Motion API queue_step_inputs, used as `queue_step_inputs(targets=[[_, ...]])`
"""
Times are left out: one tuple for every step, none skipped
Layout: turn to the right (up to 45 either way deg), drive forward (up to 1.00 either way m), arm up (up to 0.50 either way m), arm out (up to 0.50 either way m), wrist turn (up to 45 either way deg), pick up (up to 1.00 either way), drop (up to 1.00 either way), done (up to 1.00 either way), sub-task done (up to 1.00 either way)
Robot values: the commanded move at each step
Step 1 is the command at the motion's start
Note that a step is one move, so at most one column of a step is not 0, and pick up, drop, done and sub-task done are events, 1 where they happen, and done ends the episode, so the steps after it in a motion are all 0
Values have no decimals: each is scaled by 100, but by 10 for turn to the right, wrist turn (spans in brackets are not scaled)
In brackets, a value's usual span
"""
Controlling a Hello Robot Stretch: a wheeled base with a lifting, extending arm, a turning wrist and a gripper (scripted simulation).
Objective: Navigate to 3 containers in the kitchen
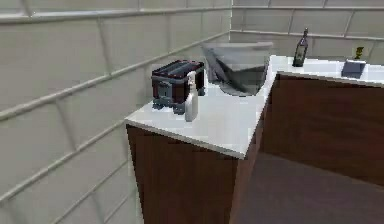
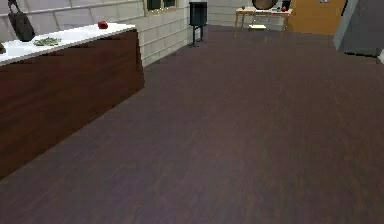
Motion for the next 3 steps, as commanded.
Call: queue_step_inputs(targets=[[0,0,0,0,0,0,0,0,100],[450,0,0,0,0,0,0,0,0],[330,0,0,0,0,0,0,0,0]])
